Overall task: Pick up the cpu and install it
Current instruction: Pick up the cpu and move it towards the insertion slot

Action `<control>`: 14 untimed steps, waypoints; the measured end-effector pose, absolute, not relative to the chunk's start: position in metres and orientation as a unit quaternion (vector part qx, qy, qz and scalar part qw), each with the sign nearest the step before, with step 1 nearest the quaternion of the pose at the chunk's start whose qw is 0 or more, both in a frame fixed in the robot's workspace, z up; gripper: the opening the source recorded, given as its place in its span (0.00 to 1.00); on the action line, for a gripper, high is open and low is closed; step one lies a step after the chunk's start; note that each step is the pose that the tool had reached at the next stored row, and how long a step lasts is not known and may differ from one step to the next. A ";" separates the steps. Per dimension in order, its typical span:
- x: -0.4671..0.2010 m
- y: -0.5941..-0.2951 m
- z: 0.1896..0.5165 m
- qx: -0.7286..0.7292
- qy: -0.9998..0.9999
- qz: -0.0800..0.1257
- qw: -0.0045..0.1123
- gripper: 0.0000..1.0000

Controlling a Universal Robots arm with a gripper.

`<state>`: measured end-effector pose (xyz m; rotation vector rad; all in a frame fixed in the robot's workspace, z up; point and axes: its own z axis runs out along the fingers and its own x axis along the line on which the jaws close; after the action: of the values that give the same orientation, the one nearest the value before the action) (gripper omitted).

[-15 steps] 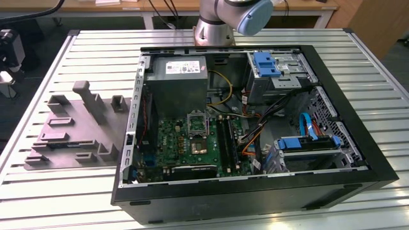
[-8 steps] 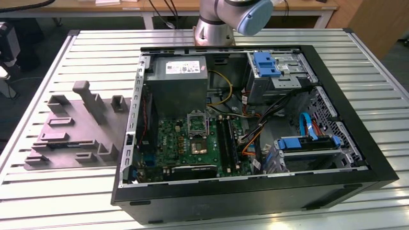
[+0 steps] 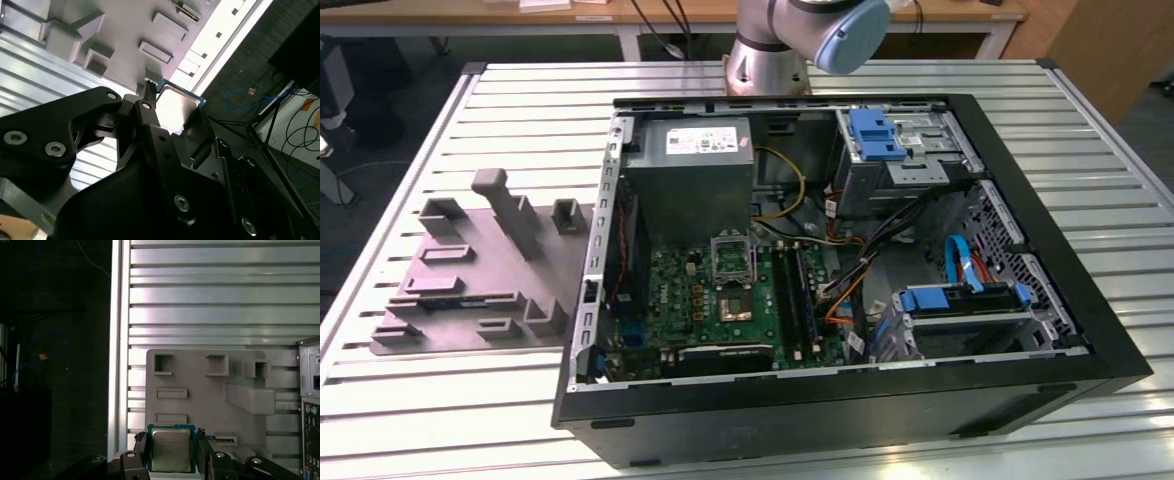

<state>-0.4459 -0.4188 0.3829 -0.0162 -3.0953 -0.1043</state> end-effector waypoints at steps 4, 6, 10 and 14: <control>-0.446 -0.419 0.387 -0.005 -0.999 -0.034 0.022 0.47; -0.446 -0.419 0.387 -0.005 -0.999 -0.034 0.022 0.47; -0.446 -0.419 0.387 -0.005 -0.999 -0.034 0.022 0.47; -0.445 -0.419 0.387 -0.005 -0.999 -0.034 0.022 0.47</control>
<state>-0.4450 -0.4187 0.3873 -0.0163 -3.0953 -0.1042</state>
